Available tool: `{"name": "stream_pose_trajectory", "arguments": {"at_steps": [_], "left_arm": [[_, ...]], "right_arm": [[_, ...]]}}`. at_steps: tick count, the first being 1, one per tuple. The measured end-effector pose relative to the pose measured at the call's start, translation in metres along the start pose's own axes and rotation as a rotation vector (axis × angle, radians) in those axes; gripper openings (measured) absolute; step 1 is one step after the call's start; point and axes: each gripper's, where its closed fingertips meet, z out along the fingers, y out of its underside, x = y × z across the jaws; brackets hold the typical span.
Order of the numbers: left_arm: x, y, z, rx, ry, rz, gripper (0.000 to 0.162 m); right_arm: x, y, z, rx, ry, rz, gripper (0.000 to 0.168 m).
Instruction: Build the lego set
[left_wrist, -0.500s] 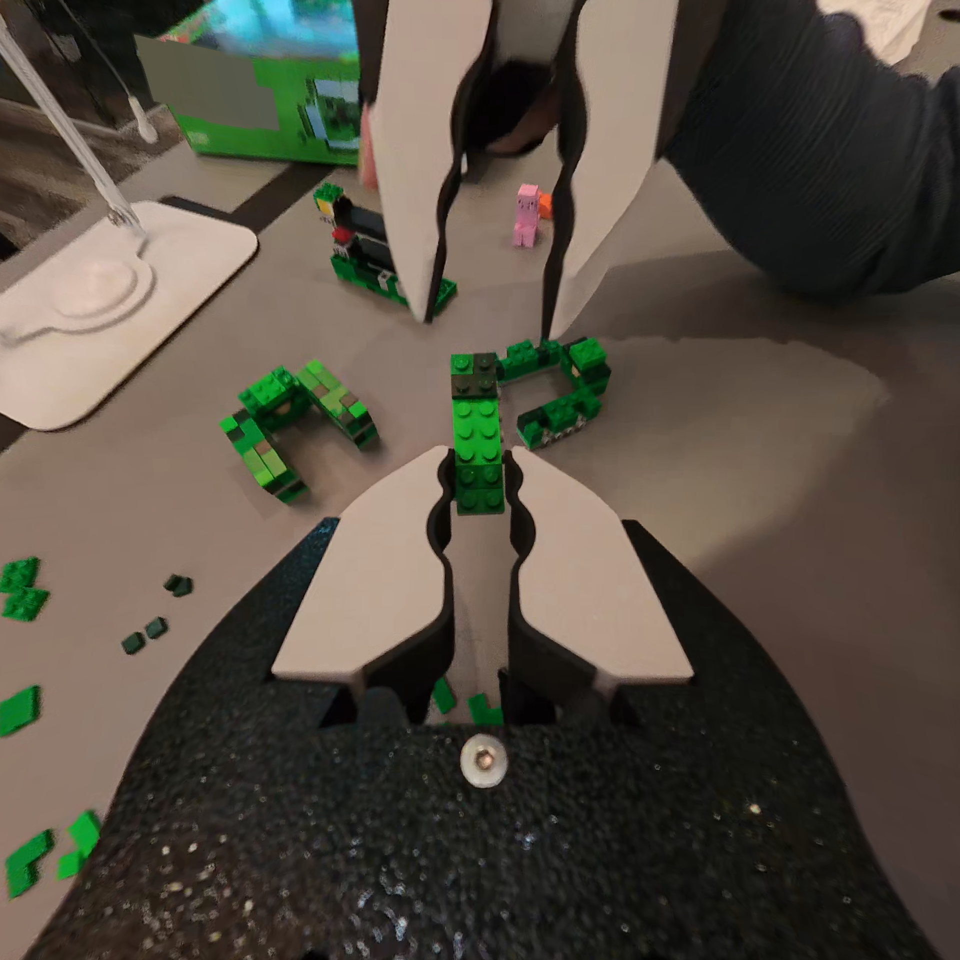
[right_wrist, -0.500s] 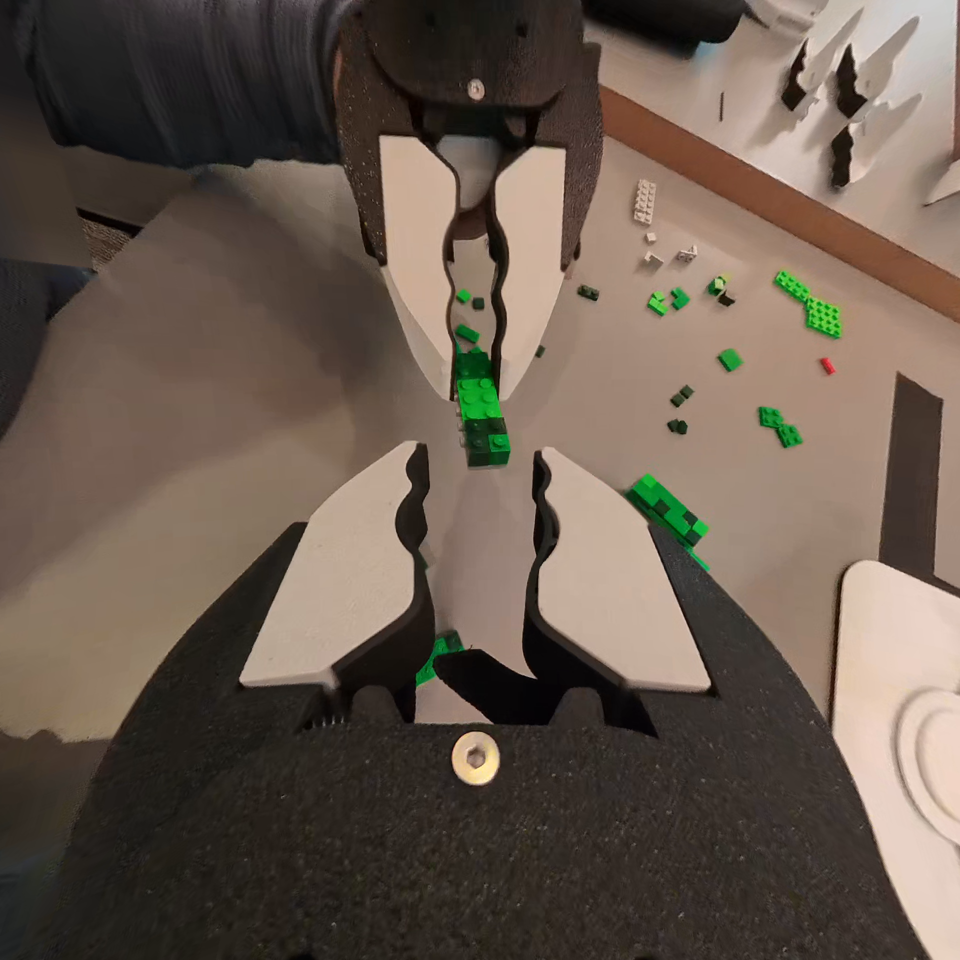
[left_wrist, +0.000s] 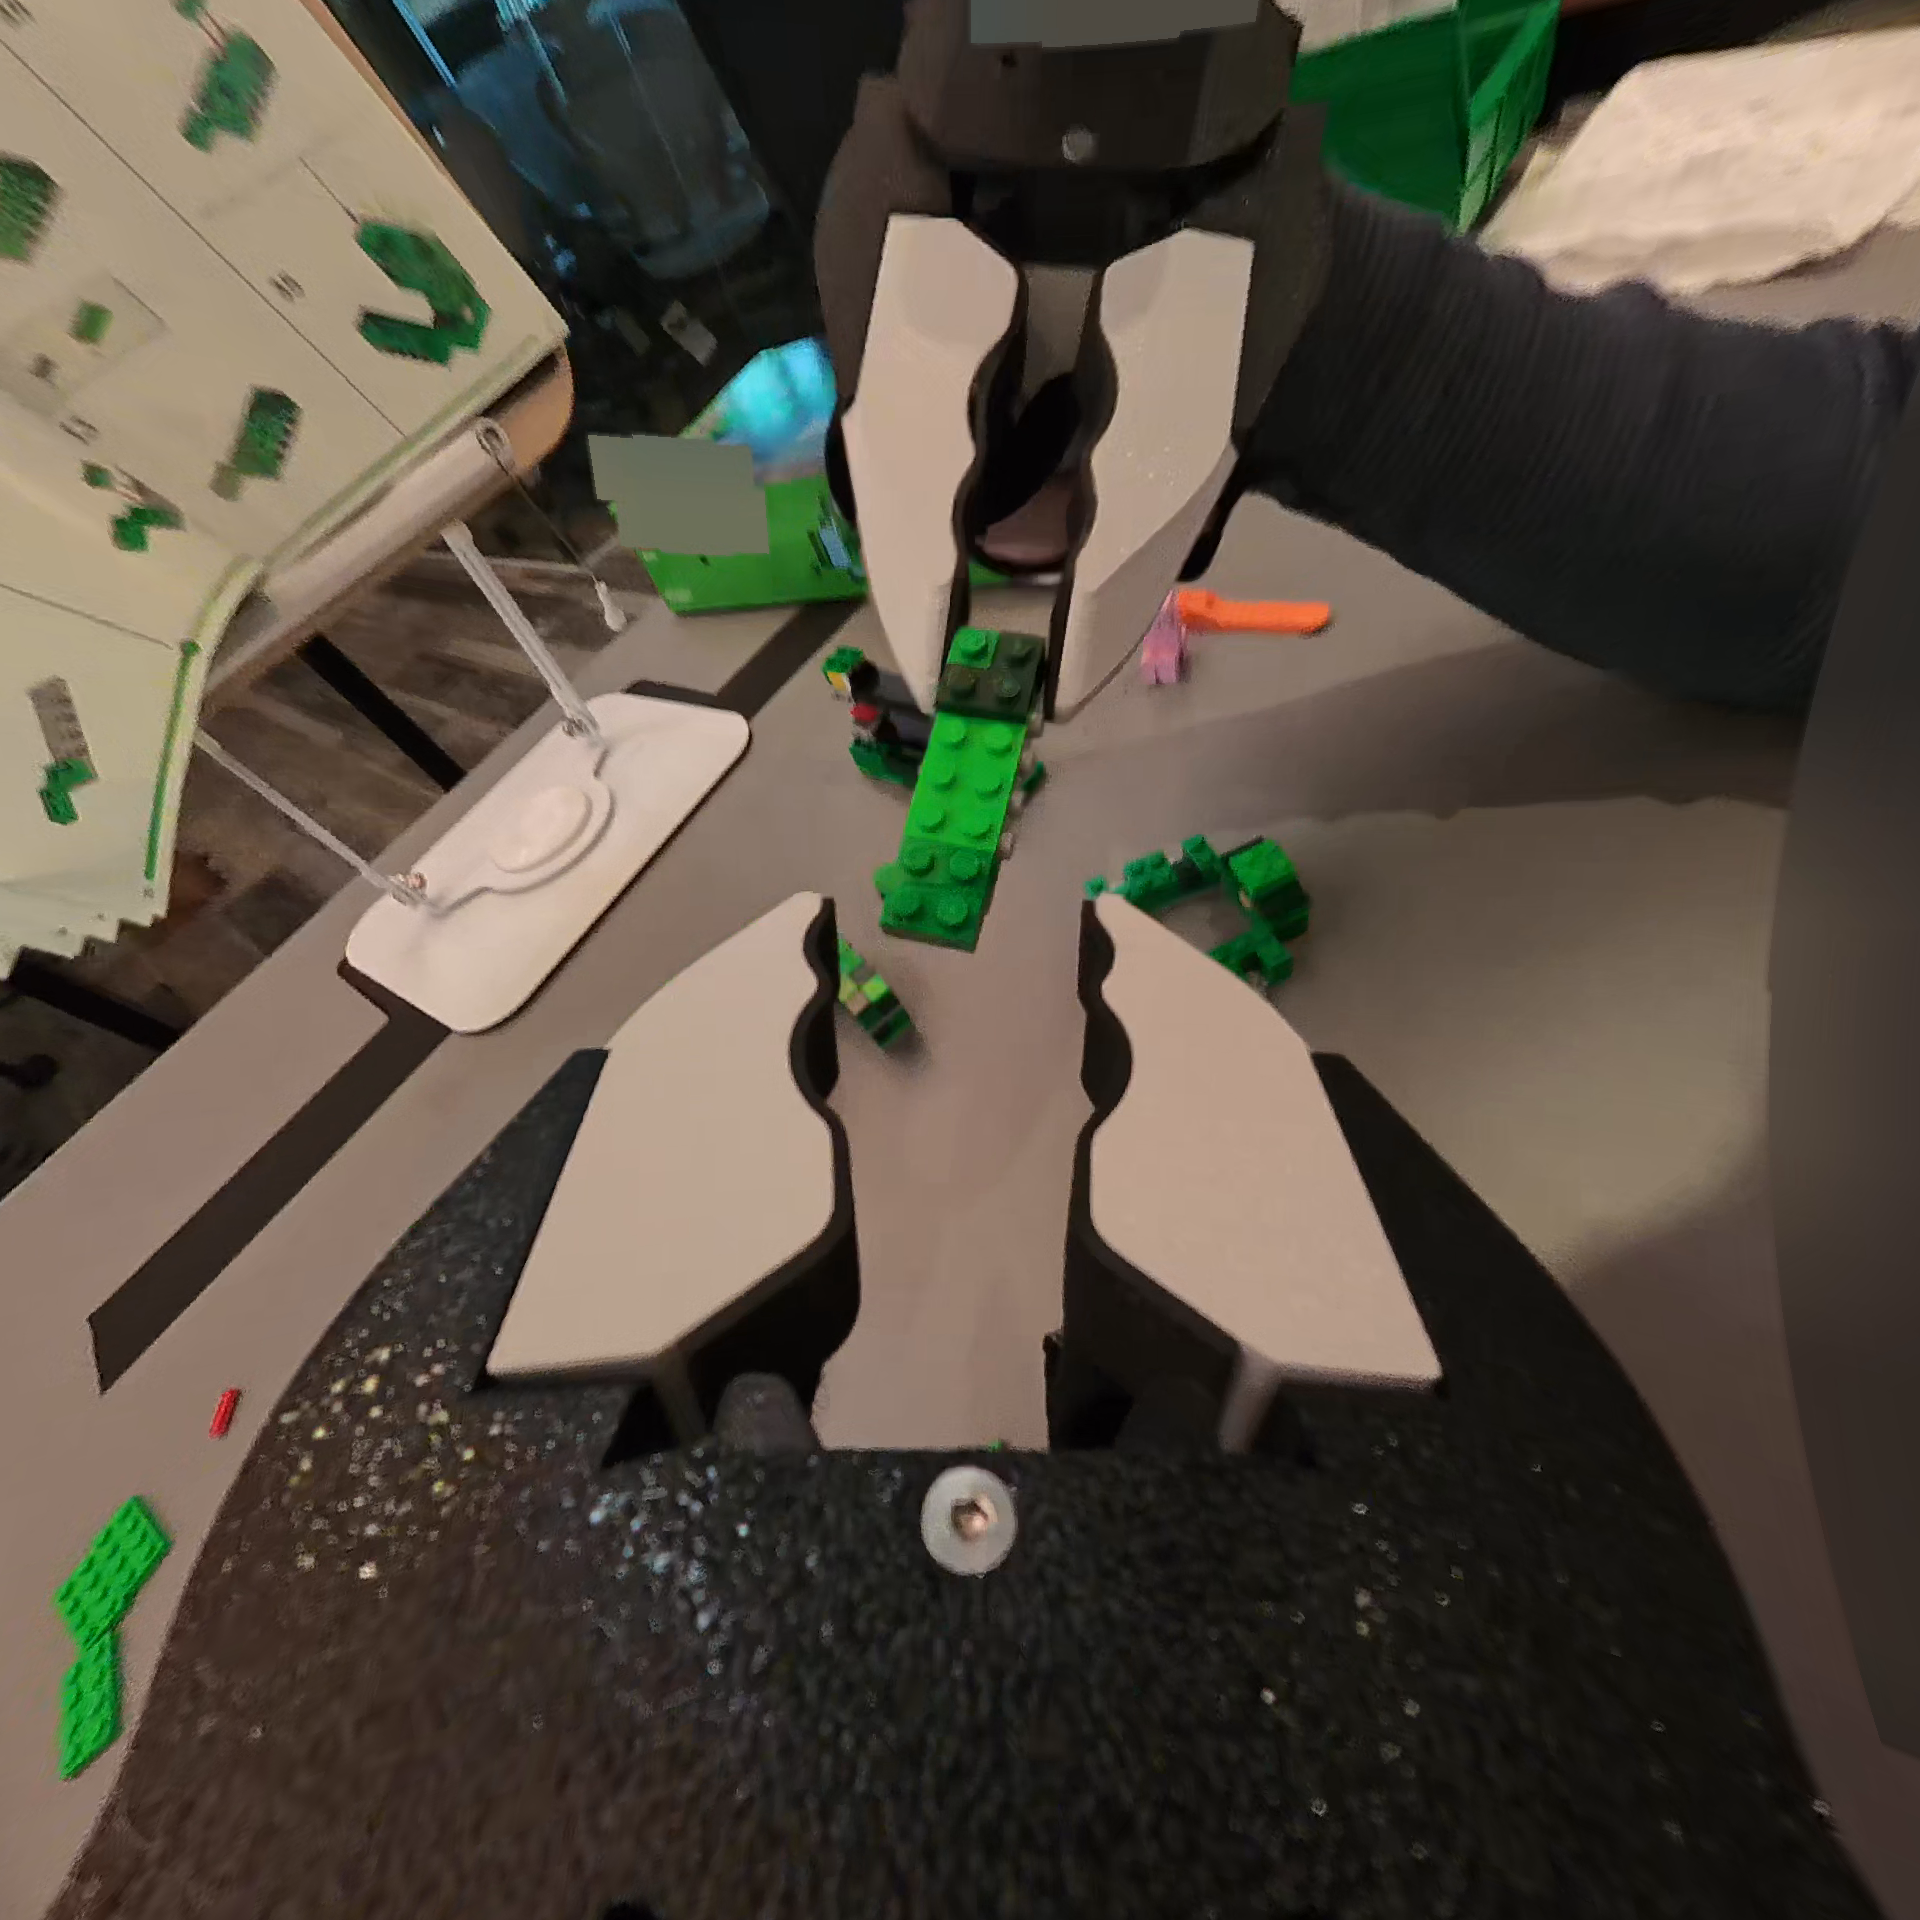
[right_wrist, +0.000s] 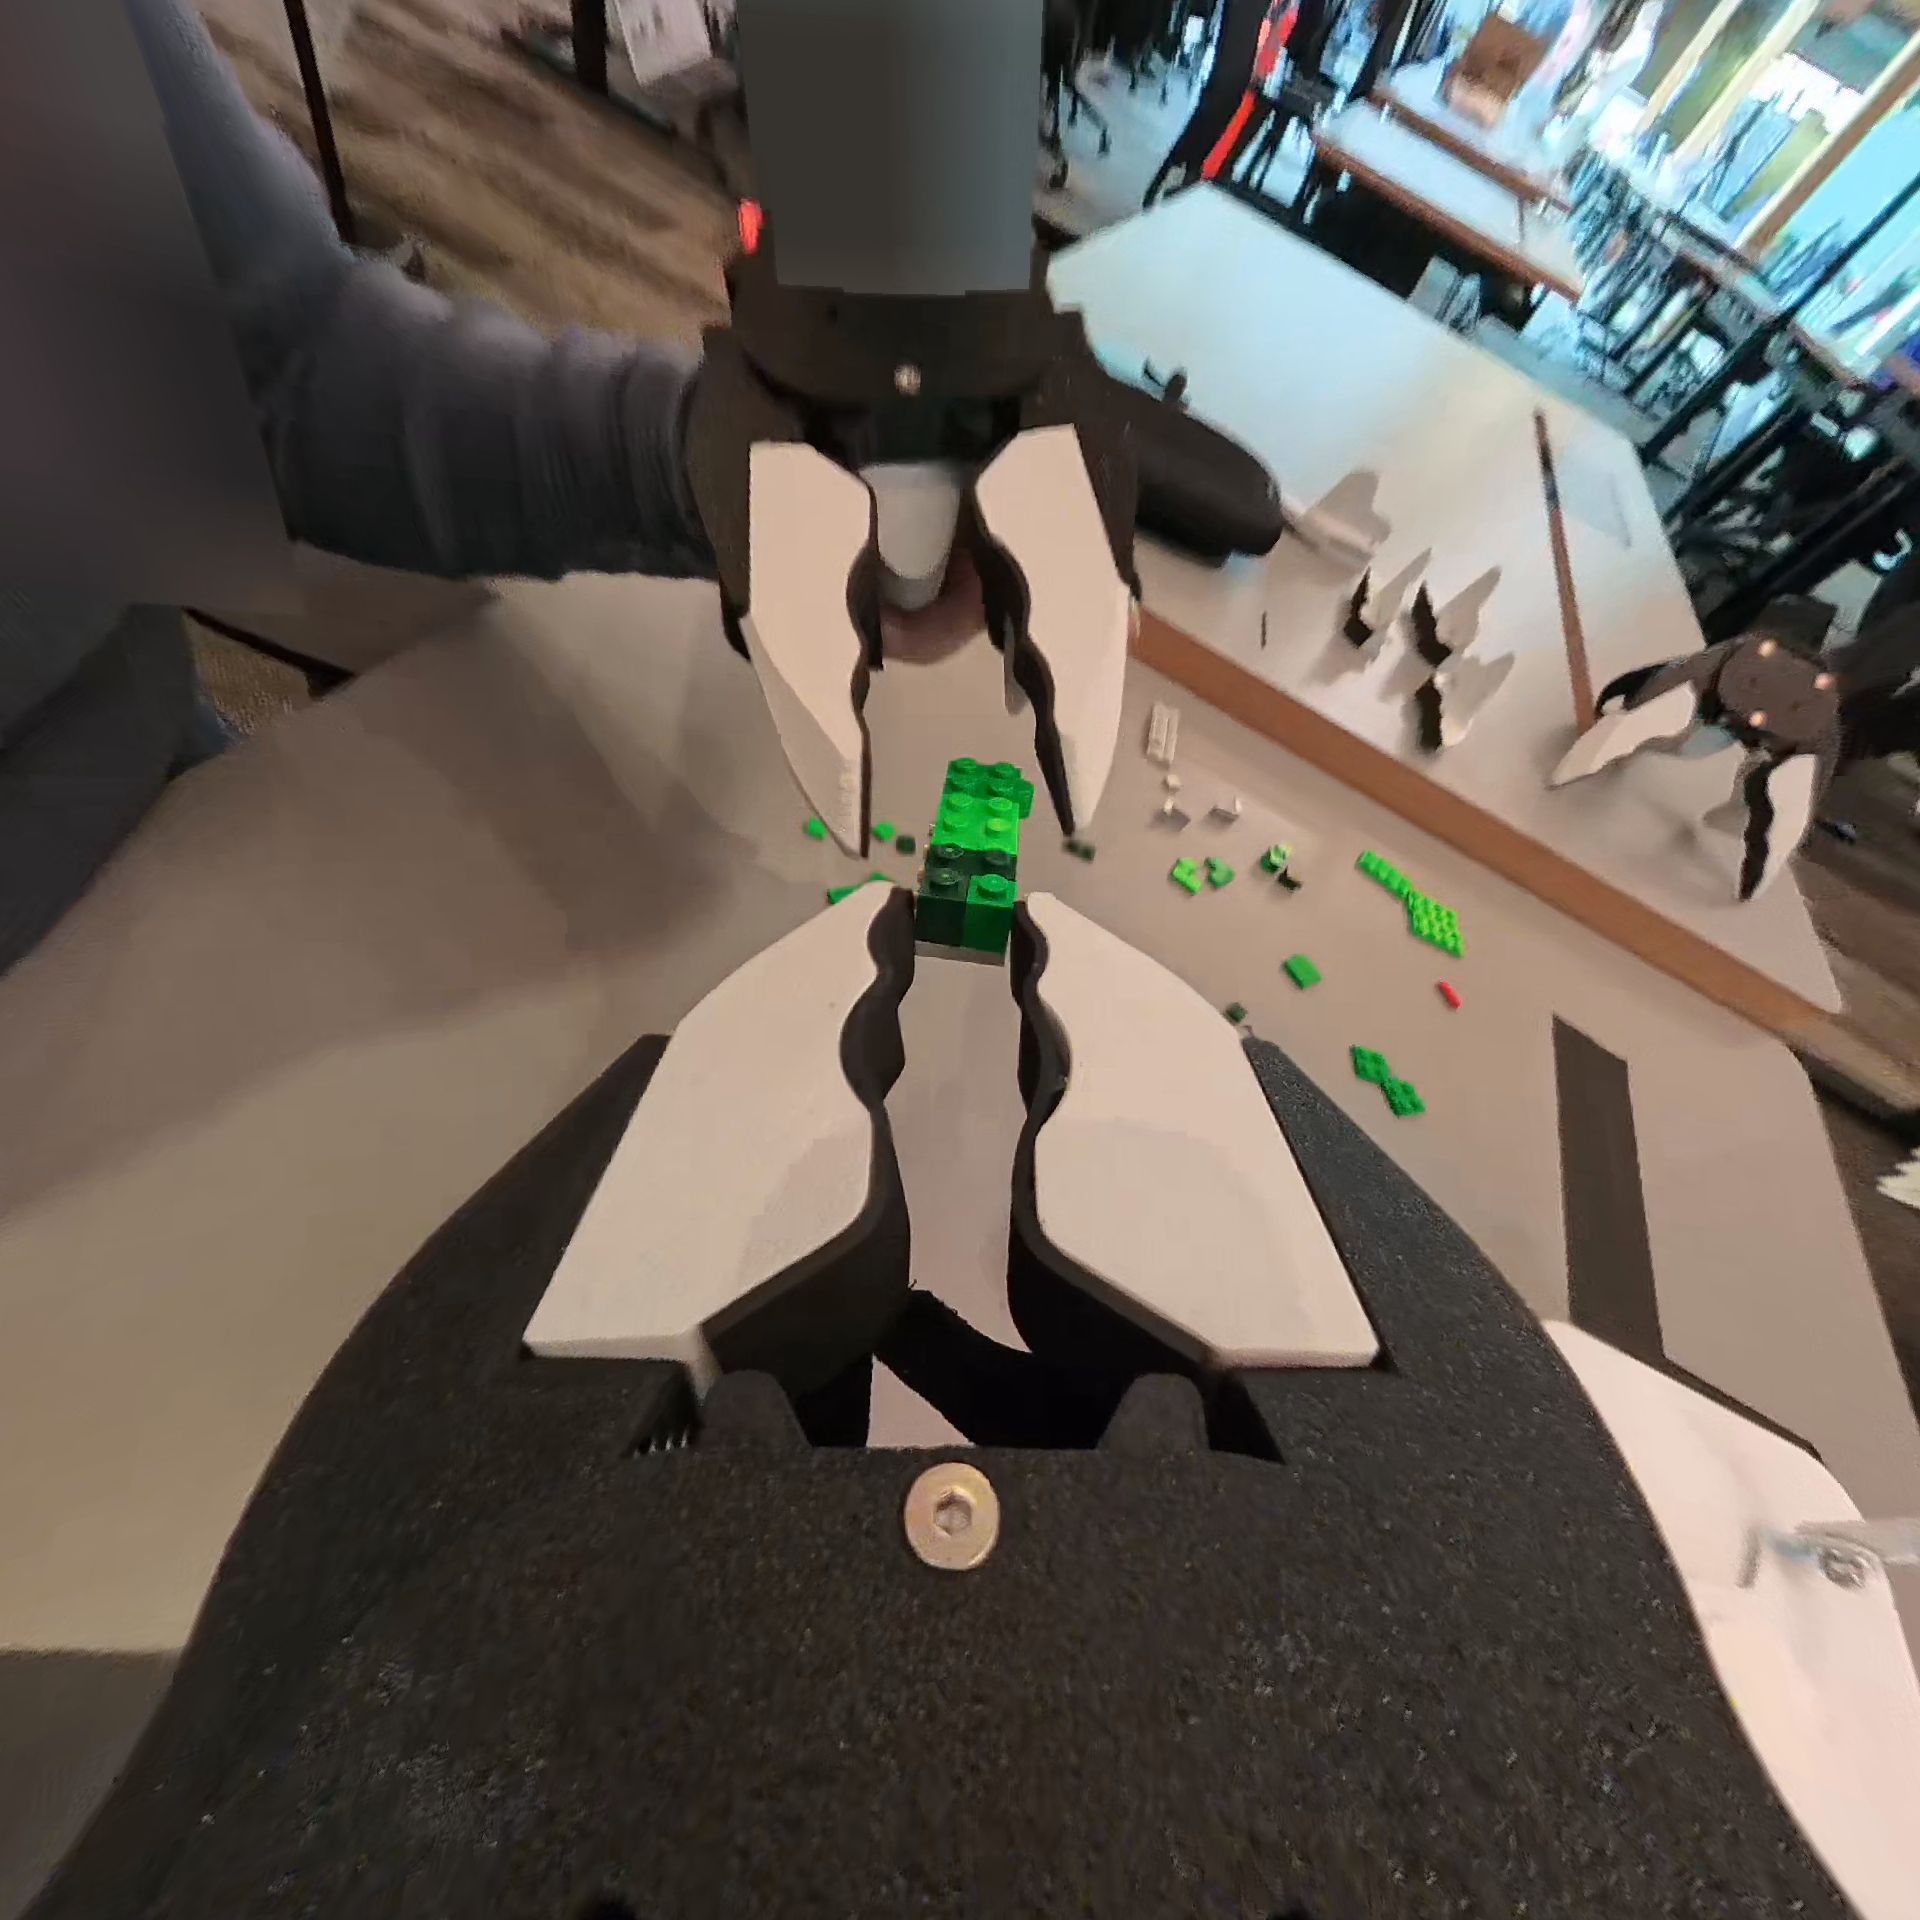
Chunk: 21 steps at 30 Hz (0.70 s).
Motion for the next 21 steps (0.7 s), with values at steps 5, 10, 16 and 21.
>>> {"name": "stream_pose_trajectory", "arguments": {"at_steps": [5, 10, 16, 21], "left_arm": [[0.004, -0.028, -0.002, 0.172, 0.054, -0.101, 0.040], [0.008, -0.044, -0.005, 0.259, 0.126, -0.161, 0.032], [0.007, -0.051, -0.011, 0.315, 0.173, -0.197, 0.031], [0.008, -0.053, -0.014, 0.340, 0.187, -0.201, 0.019]], "right_arm": [[-0.002, -0.020, -0.015, 0.150, -0.030, 0.040, 0.017], [-0.003, -0.025, -0.019, 0.190, -0.041, 0.041, 0.017], [-0.005, -0.027, -0.020, 0.202, -0.050, 0.034, 0.017], [-0.008, -0.030, -0.021, 0.216, -0.063, 0.031, 0.017]]}}
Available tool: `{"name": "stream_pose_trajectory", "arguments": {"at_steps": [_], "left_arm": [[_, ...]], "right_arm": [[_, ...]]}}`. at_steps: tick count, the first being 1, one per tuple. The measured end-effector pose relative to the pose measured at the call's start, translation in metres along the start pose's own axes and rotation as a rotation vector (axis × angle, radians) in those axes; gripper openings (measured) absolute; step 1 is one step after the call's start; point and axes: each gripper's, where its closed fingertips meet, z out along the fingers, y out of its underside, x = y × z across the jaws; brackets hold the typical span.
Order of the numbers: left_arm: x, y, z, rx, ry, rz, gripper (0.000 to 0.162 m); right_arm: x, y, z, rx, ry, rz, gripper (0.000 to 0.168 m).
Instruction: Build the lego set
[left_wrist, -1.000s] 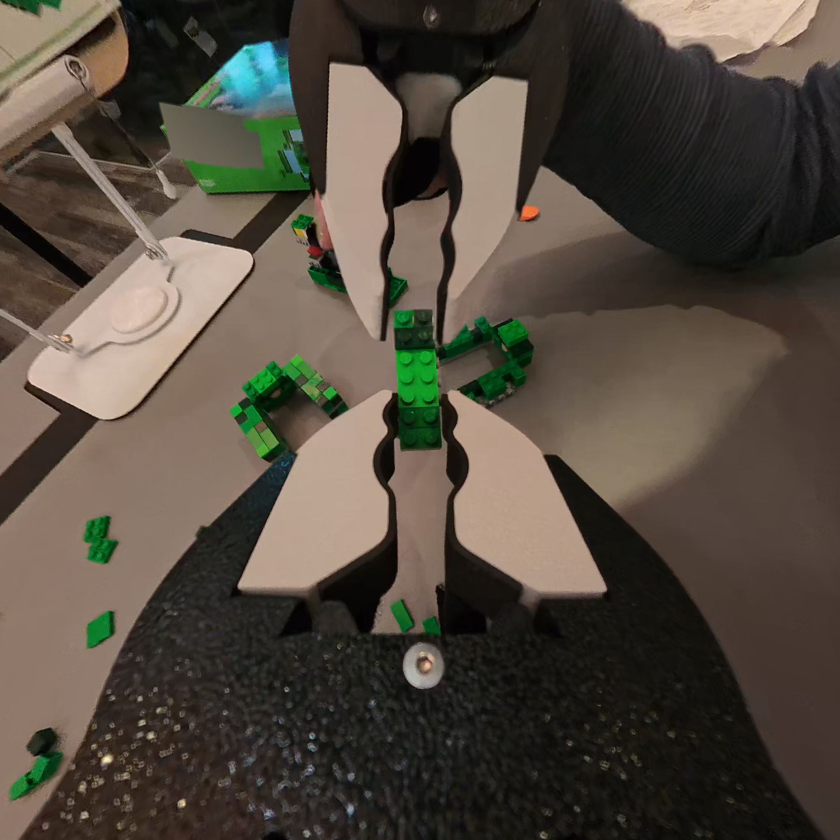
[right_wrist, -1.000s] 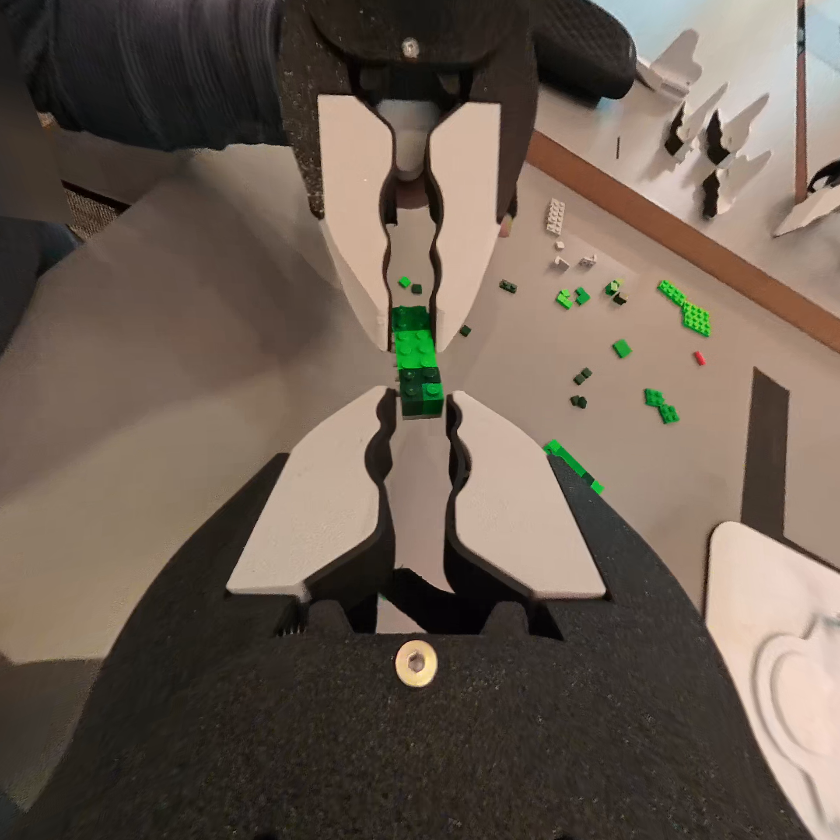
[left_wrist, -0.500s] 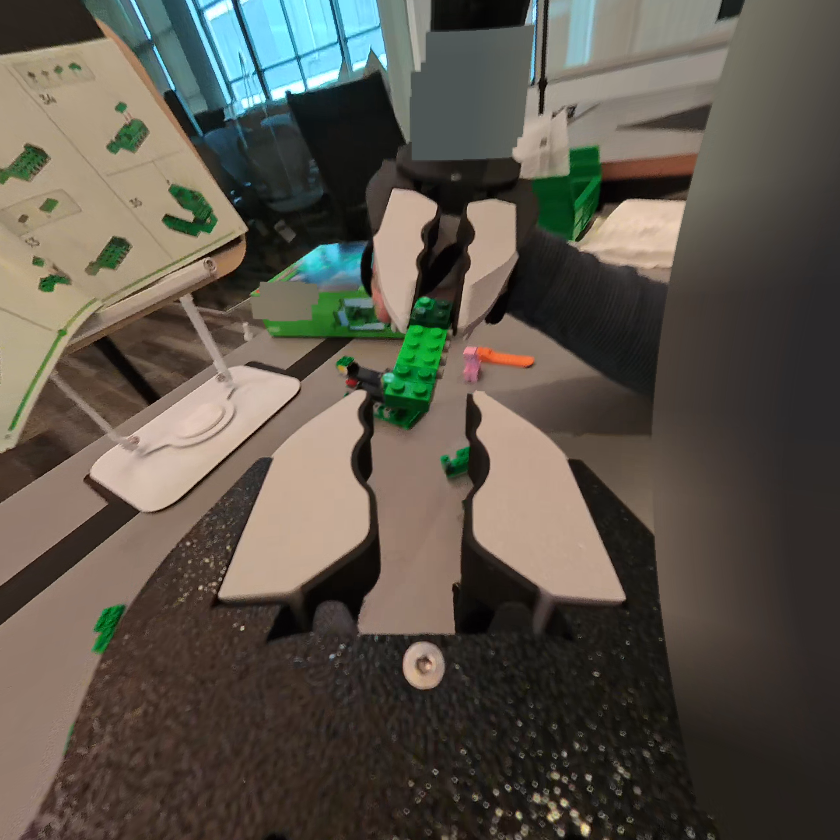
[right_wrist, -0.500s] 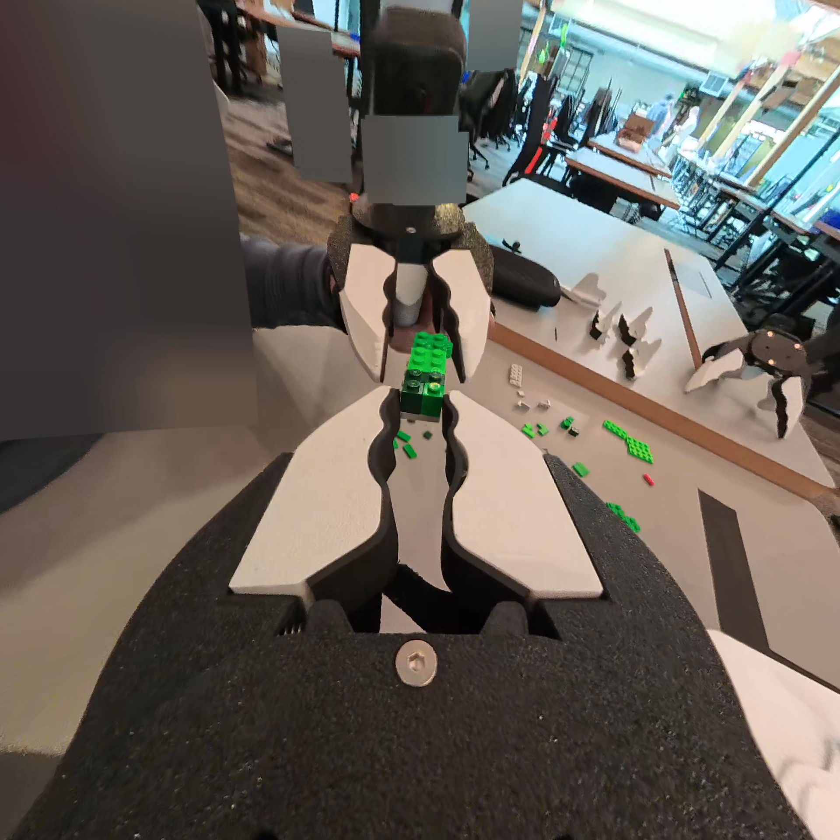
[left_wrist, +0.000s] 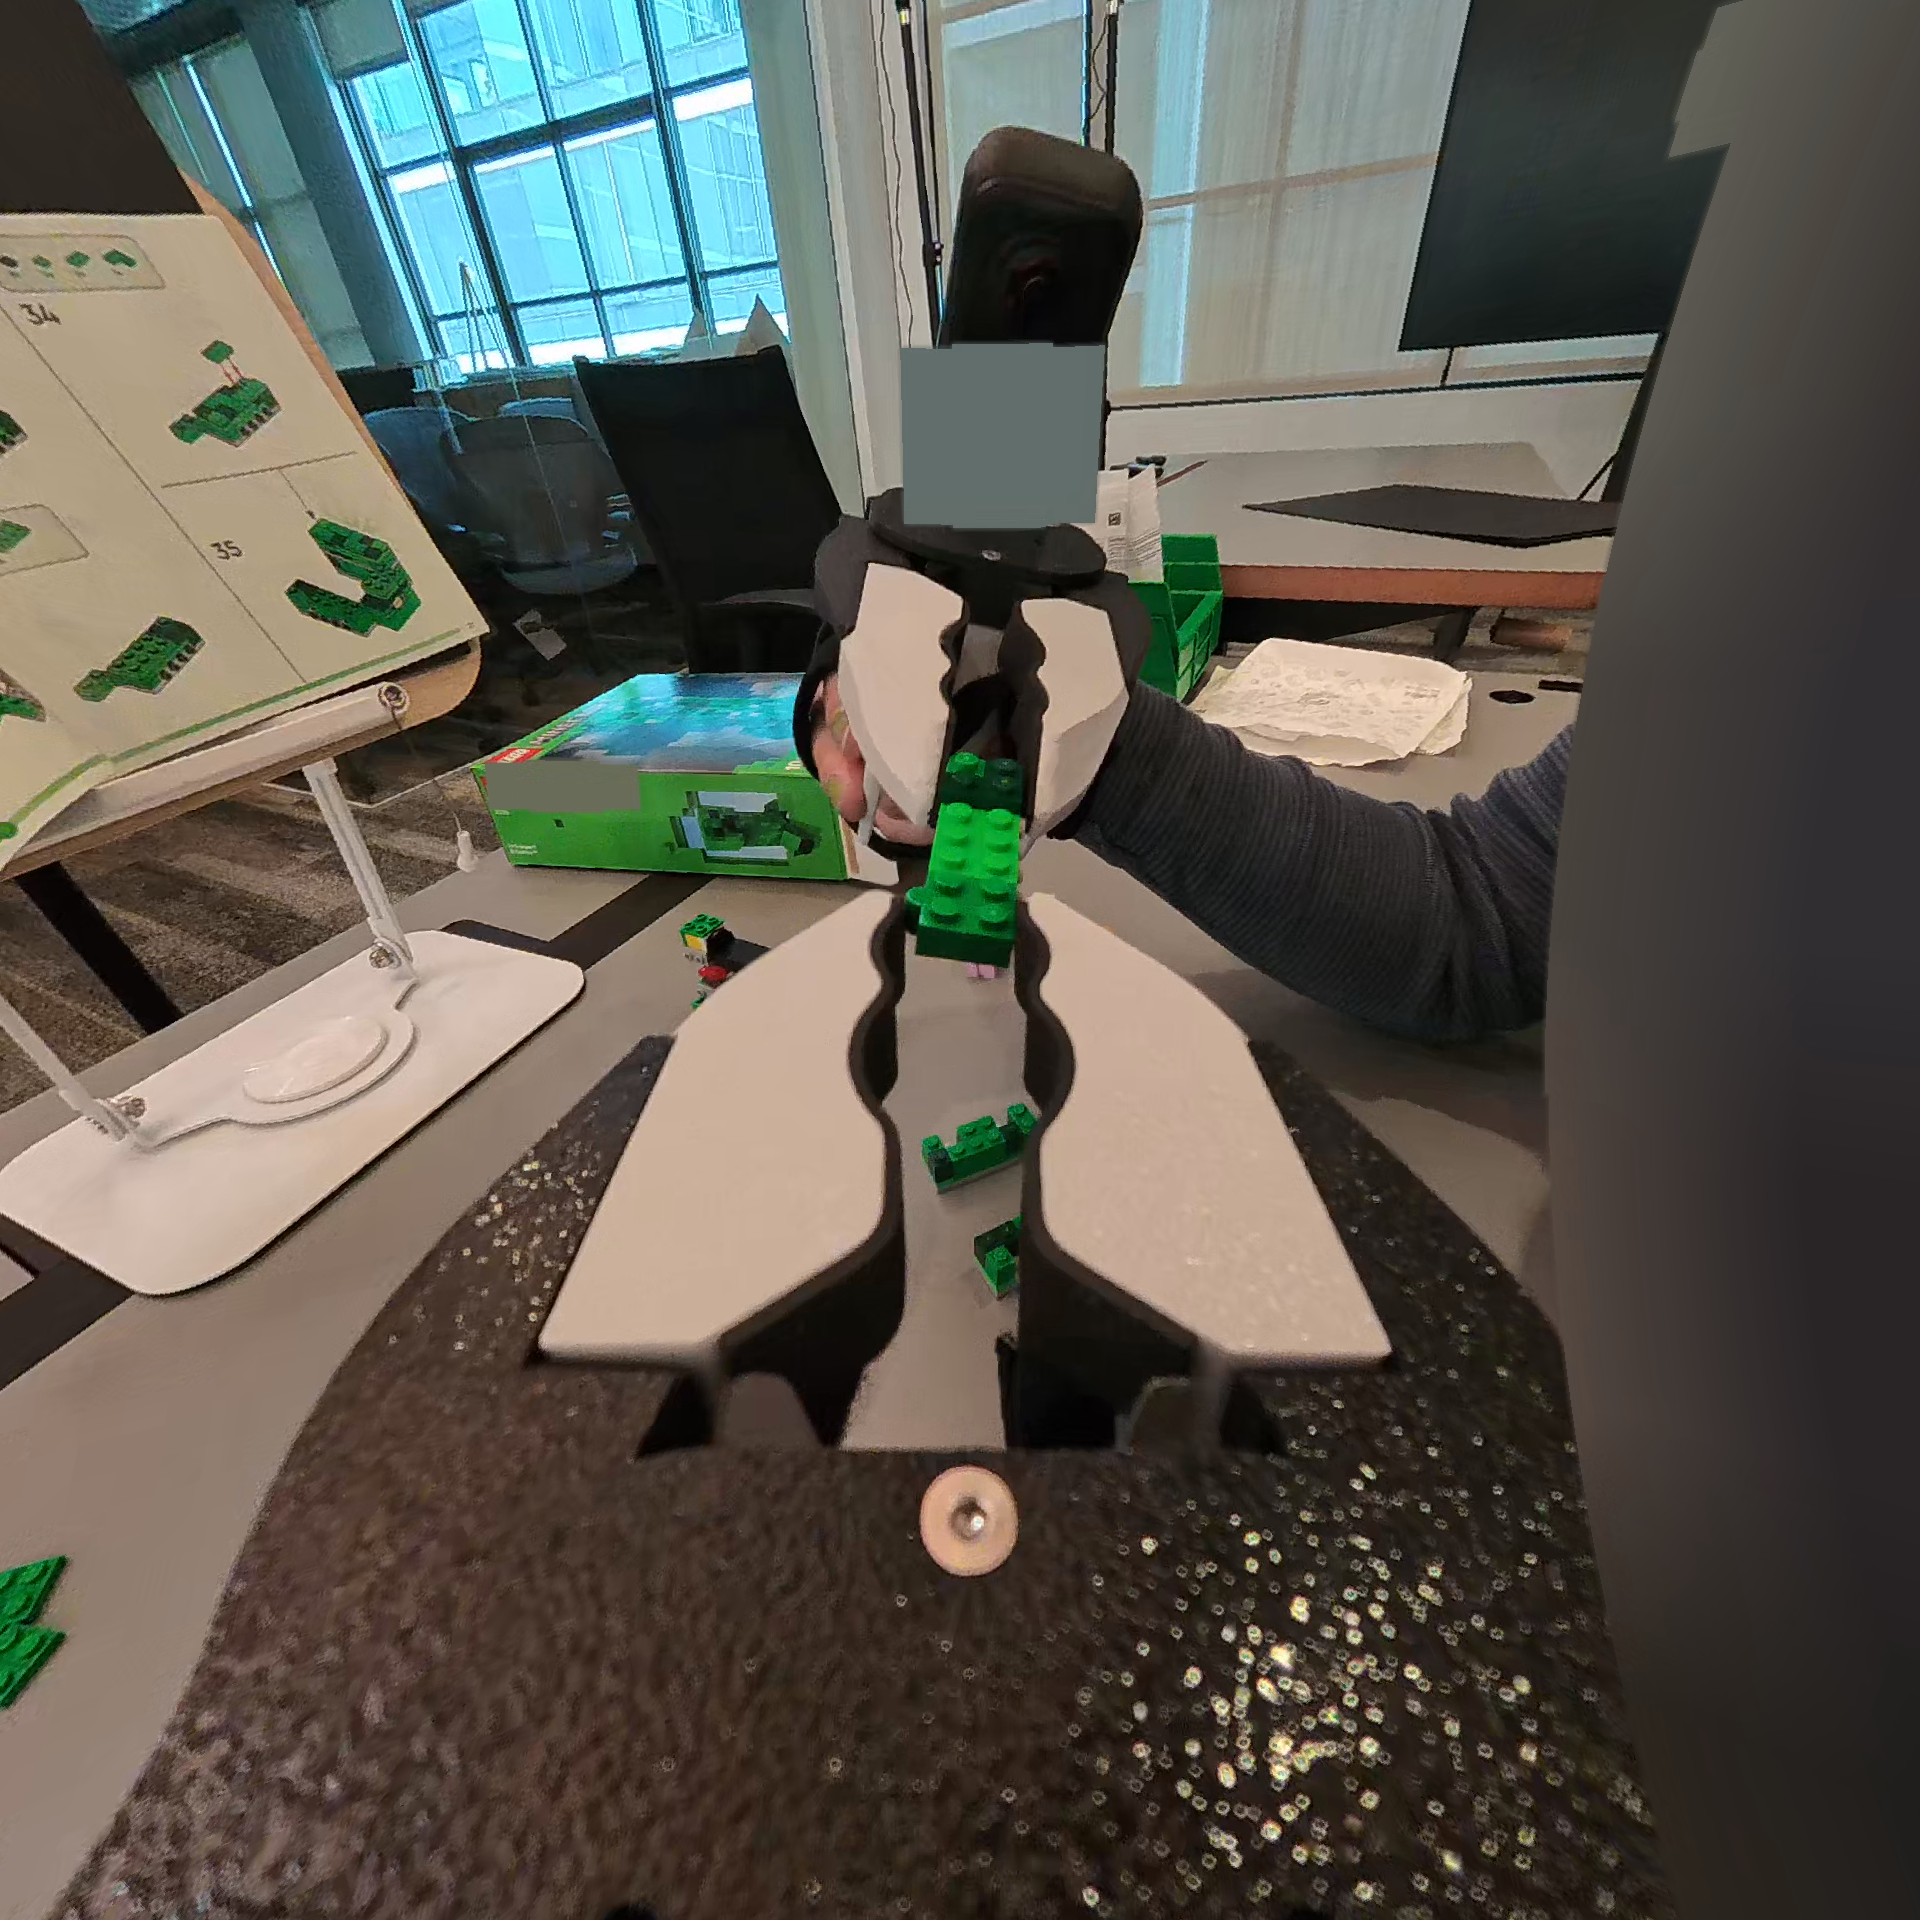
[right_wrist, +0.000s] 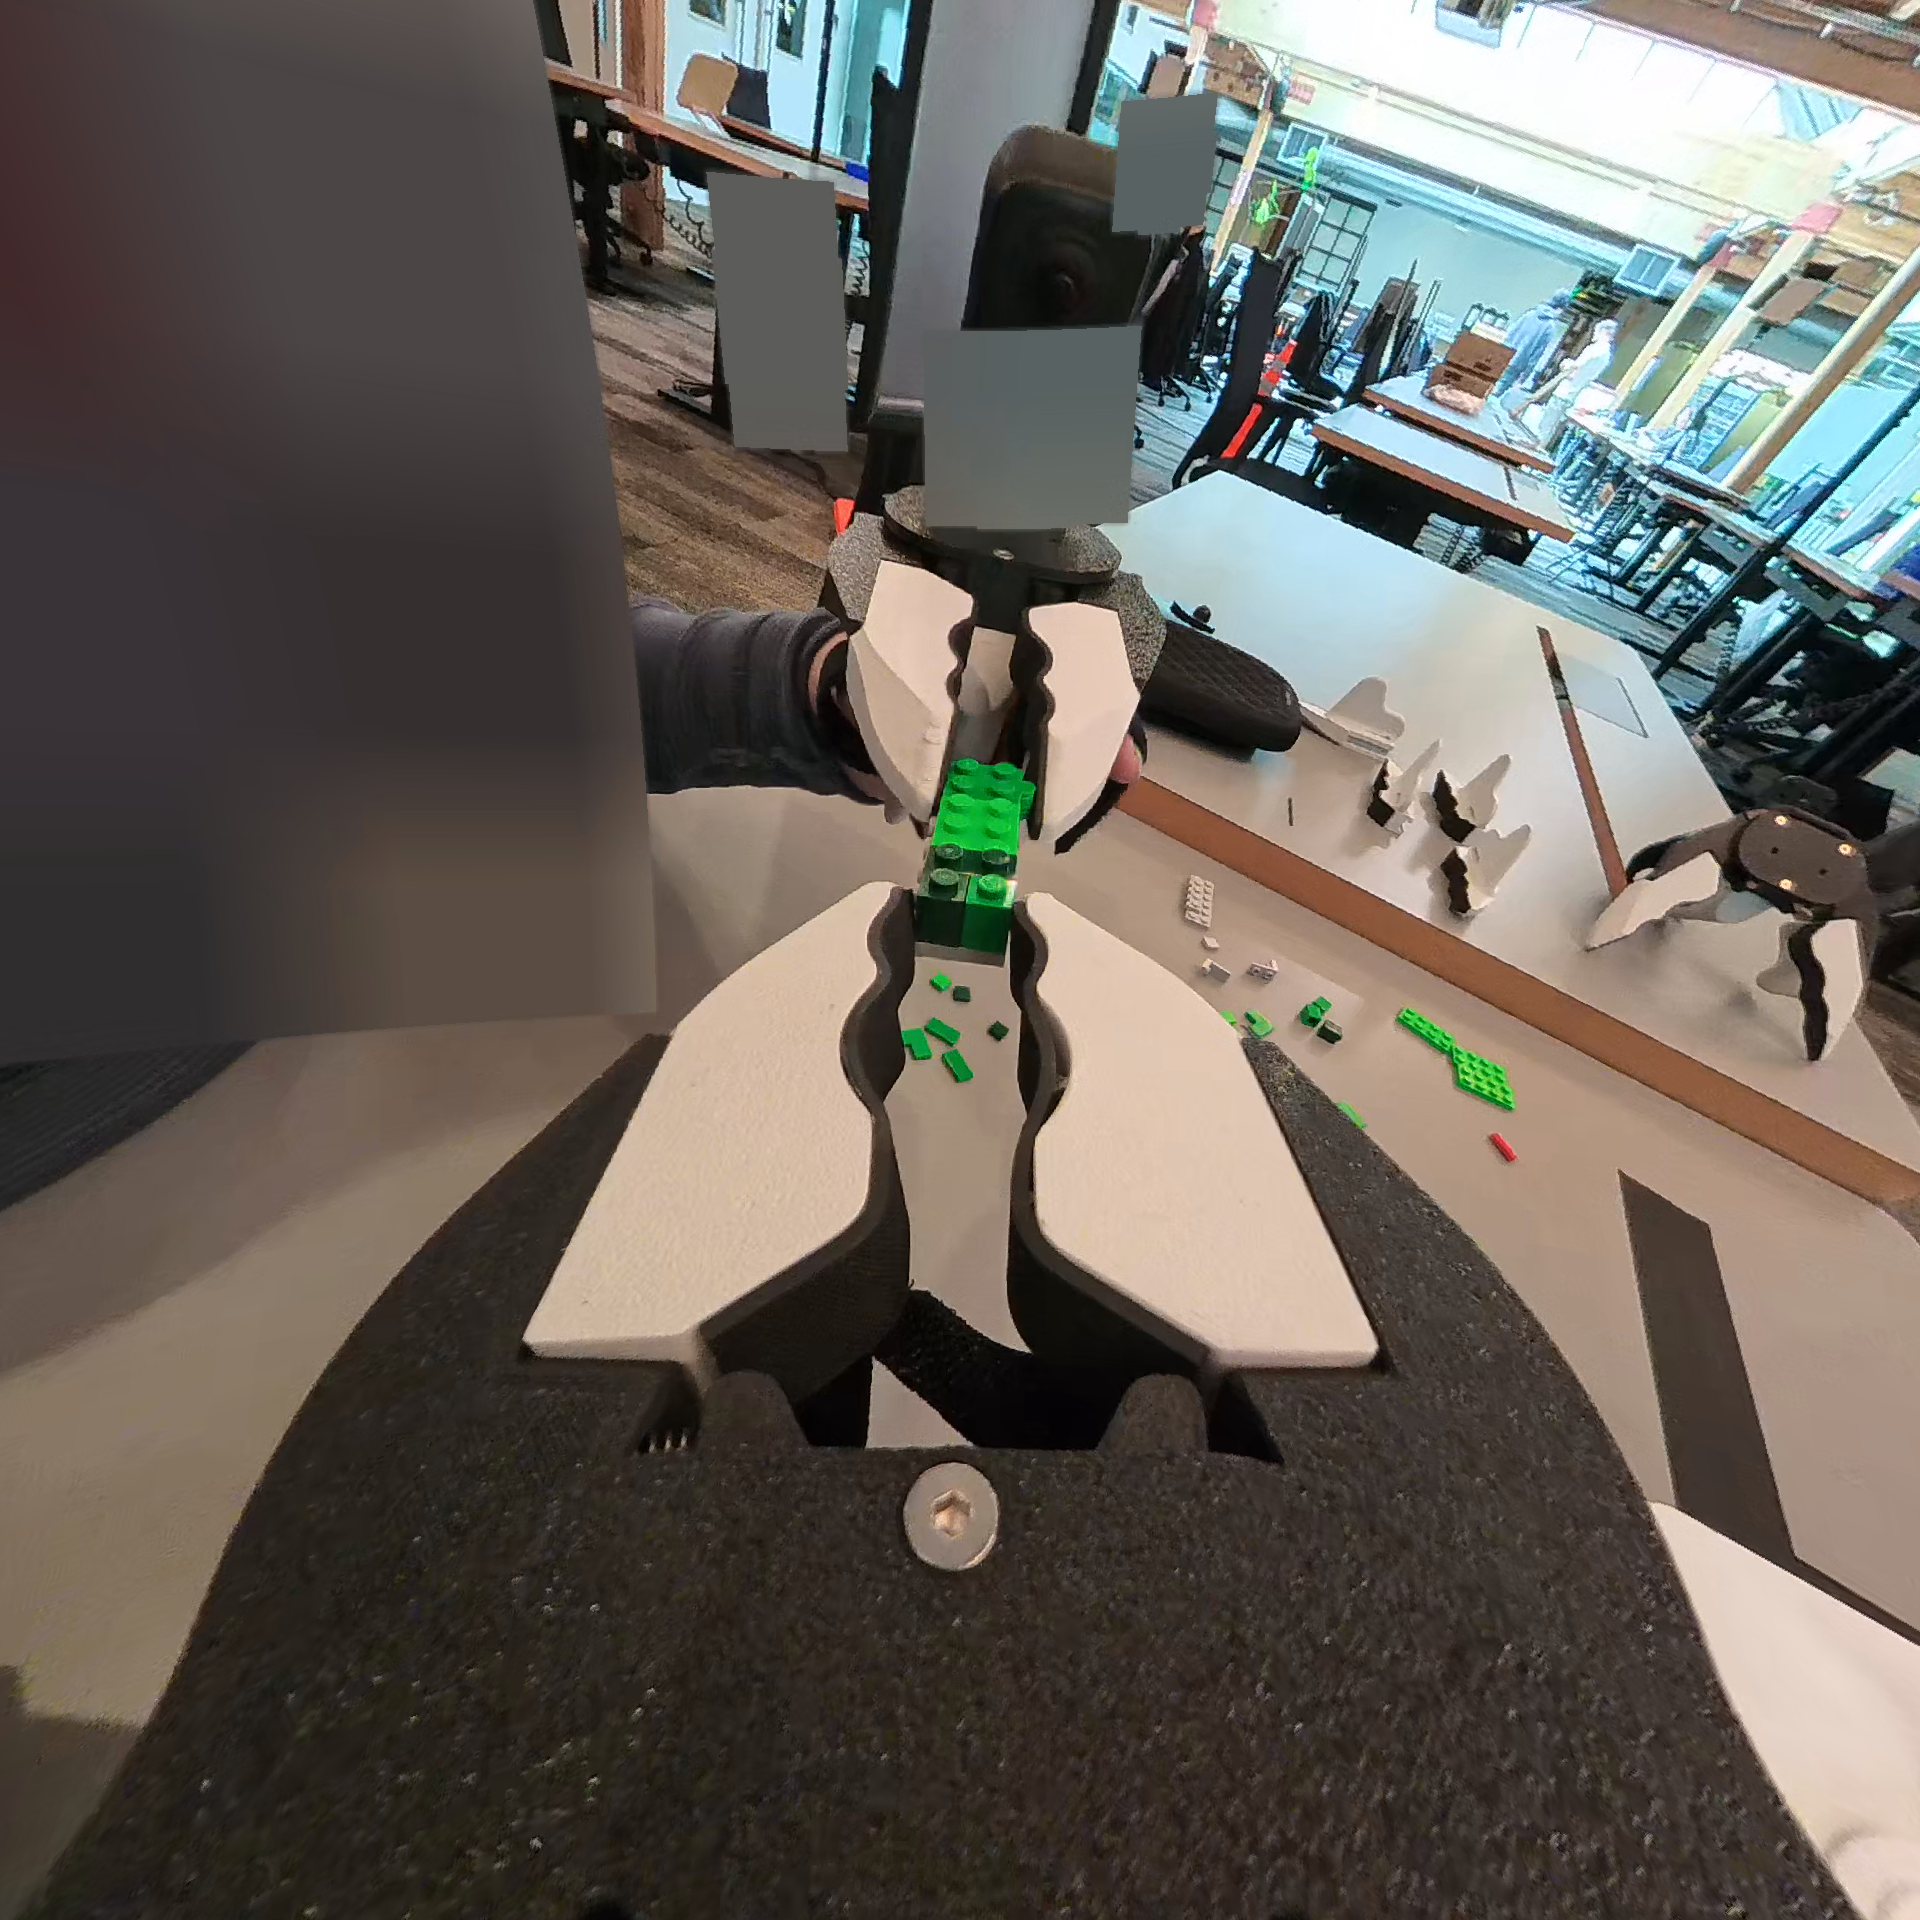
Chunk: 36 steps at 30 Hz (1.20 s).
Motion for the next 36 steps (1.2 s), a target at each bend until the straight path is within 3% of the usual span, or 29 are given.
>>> {"name": "stream_pose_trajectory", "arguments": {"at_steps": [4, 6, 10, 15, 22, 29, 36], "left_arm": [[-0.002, 0.001, -0.001, 0.012, -0.029, 0.022, 0.019], [-0.007, 0.005, -0.004, 0.003, -0.059, 0.037, 0.019], [-0.029, 0.030, -0.020, -0.065, -0.219, 0.112, 0.019], [-0.065, 0.071, -0.069, -0.082, -0.429, 0.135, 0.019], [-0.111, 0.114, -0.136, -0.162, -0.543, 0.069, 0.019], [-0.108, 0.104, -0.140, -0.005, -0.491, 0.025, 0.019], [-0.093, 0.103, -0.118, 0.048, -0.350, 0.000, 0.019]], "right_arm": [[0.004, 0.000, 0.001, -0.005, 0.041, -0.022, 0.018], [0.010, -0.006, -0.002, 0.006, 0.096, -0.051, 0.027], [0.013, -0.021, -0.015, 0.019, 0.182, -0.109, 0.034], [0.021, -0.022, -0.034, -0.054, 0.317, -0.152, 0.035], [0.032, -0.018, -0.034, -0.135, 0.404, -0.173, 0.031], [0.041, -0.026, 0.016, -0.016, 0.517, -0.087, 0.028], [0.001, 0.019, 0.088, 0.012, 0.571, 0.045, 0.027]]}}
